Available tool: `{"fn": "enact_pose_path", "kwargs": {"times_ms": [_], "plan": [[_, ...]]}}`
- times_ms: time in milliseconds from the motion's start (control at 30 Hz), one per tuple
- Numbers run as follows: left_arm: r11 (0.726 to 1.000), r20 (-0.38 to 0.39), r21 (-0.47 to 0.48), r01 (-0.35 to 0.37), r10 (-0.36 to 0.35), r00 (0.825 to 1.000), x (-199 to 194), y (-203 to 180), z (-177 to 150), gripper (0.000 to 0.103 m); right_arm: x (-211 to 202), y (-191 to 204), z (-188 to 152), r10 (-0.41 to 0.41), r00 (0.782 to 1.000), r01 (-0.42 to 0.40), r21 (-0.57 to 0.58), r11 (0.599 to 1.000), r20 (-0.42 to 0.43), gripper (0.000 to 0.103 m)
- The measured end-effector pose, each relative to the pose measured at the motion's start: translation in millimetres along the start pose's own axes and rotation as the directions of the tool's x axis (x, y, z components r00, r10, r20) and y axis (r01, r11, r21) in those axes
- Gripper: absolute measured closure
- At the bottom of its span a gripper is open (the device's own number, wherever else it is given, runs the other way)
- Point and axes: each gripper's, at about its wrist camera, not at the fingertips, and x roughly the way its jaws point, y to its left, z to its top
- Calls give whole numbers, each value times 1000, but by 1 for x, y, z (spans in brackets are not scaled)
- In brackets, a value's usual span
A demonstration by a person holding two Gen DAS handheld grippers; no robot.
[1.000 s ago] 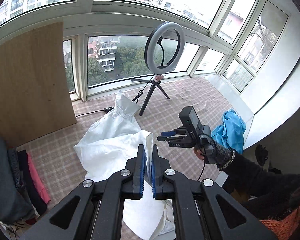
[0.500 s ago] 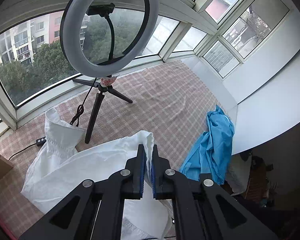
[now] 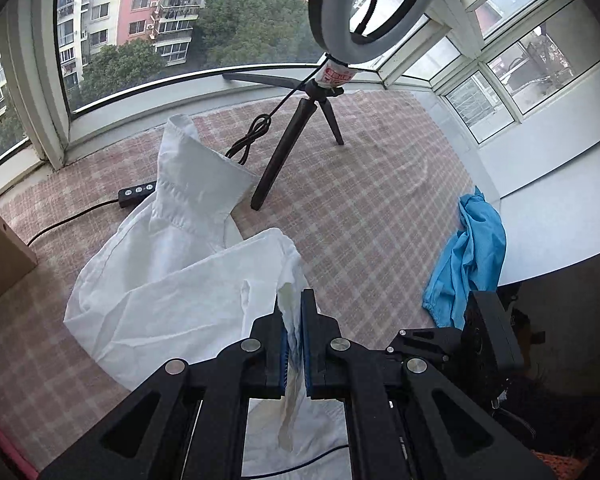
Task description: Fold clothes
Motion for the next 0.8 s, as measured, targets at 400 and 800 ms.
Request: {"fn": "enact_pose_path", "kwargs": {"times_ms": [400,800], "plan": [[984,96,153,96,-112,989,-54,-78,55,99,43,35,22,30,971,-71,168,983,239,88],[916,-122,374,144,-105,987,30,-177,78,101,-14,-19,-14,-245,948,165,345,924,202,94]]}}
